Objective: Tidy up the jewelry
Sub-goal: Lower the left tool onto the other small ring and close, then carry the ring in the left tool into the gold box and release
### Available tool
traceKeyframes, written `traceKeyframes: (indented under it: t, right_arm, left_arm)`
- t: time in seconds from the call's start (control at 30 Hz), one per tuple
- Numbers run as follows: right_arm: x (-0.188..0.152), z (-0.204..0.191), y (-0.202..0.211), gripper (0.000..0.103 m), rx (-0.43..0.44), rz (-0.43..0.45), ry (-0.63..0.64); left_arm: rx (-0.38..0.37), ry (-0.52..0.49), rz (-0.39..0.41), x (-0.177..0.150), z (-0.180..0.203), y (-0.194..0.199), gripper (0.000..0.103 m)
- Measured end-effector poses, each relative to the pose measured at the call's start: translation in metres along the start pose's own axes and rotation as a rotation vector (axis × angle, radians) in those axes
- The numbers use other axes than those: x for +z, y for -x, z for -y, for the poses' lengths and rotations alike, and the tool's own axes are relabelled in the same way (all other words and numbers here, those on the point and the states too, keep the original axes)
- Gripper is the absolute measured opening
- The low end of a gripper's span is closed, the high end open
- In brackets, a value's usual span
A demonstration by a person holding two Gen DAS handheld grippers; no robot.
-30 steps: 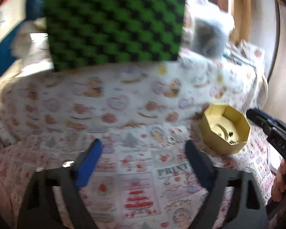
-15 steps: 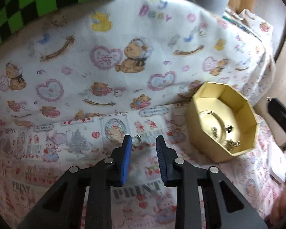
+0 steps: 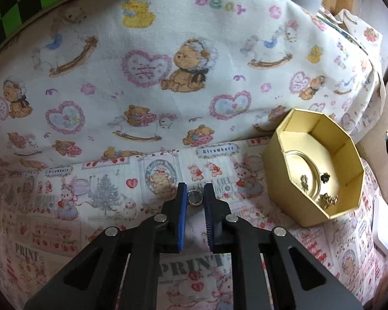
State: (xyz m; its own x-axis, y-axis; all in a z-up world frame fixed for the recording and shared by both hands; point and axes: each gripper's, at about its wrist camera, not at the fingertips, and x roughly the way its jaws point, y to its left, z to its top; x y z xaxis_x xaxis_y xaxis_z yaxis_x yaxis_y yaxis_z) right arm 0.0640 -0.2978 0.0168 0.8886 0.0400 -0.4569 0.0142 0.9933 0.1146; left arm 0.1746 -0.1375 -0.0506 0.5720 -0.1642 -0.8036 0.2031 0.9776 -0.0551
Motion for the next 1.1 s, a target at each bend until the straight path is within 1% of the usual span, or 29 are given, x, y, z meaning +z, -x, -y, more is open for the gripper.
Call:
traceKeyframes:
  t: [0.1, 0.2, 0.27, 0.3, 0.37, 0.4, 0.43, 0.5, 0.53, 0.57, 0.63, 0.7, 0.77, 0.83, 0.97, 1.1]
  right_arm:
    - [0.000, 0.000, 0.001, 0.022, 0.005, 0.003, -0.005]
    - [0.001, 0.003, 0.001, 0.022, 0.015, 0.003, -0.017]
    - [0.002, 0.006, 0.002, 0.022, 0.022, 0.000, -0.031]
    - [0.002, 0.009, 0.001, 0.022, 0.030, -0.003, -0.043]
    - [0.003, 0.016, -0.001, 0.022, 0.044, -0.013, -0.077]
    - [0.004, 0.019, -0.001, 0.022, 0.051, -0.018, -0.092]
    - [0.004, 0.025, -0.003, 0.022, 0.069, -0.029, -0.122]
    - [0.004, 0.035, -0.005, 0.022, 0.099, -0.042, -0.172]
    - [0.003, 0.042, -0.009, 0.022, 0.125, -0.056, -0.224]
    - [0.000, 0.049, -0.014, 0.022, 0.152, -0.078, -0.280]
    - [-0.004, 0.058, -0.023, 0.022, 0.178, -0.118, -0.338]
    - [-0.006, 0.062, -0.028, 0.022, 0.174, -0.131, -0.353]
    - [-0.007, 0.064, -0.030, 0.022, 0.173, -0.141, -0.351]
    - [-0.008, 0.066, -0.032, 0.022, 0.174, -0.148, -0.365]
    - [-0.008, 0.067, -0.033, 0.022, 0.165, -0.154, -0.355]
    - [-0.007, 0.064, -0.034, 0.022, 0.155, -0.157, -0.342]
  left_arm:
    - [-0.007, -0.010, 0.029, -0.004, 0.004, 0.014, 0.012]
    - [-0.044, 0.001, 0.060, -0.007, 0.006, 0.035, 0.012]
    - [-0.077, 0.018, 0.096, -0.009, 0.006, 0.050, 0.012]
    - [-0.102, 0.025, 0.113, -0.010, 0.008, 0.057, 0.012]
    - [-0.183, 0.019, 0.148, -0.012, 0.011, 0.068, 0.012]
    - [-0.231, 0.004, 0.159, -0.013, 0.015, 0.072, 0.012]
    - [-0.256, -0.015, 0.164, -0.013, 0.021, 0.076, 0.012]
    - [-0.270, -0.042, 0.175, -0.011, 0.031, 0.081, 0.012]
    - [-0.281, -0.049, 0.175, -0.010, 0.036, 0.080, 0.012]
    - [-0.290, -0.050, 0.173, -0.010, 0.039, 0.079, 0.012]
    - [-0.300, -0.051, 0.165, -0.006, 0.048, 0.074, 0.012]
    - [-0.317, -0.047, 0.164, -0.004, 0.049, 0.071, 0.012]
    - [-0.352, -0.035, 0.169, -0.004, 0.051, 0.068, 0.012]
    - [-0.353, -0.032, 0.168, -0.008, 0.052, 0.061, 0.012]
    - [-0.311, -0.061, 0.175, -0.010, 0.058, 0.052, 0.012]
    - [-0.306, -0.051, 0.168, -0.009, 0.056, 0.048, 0.012]
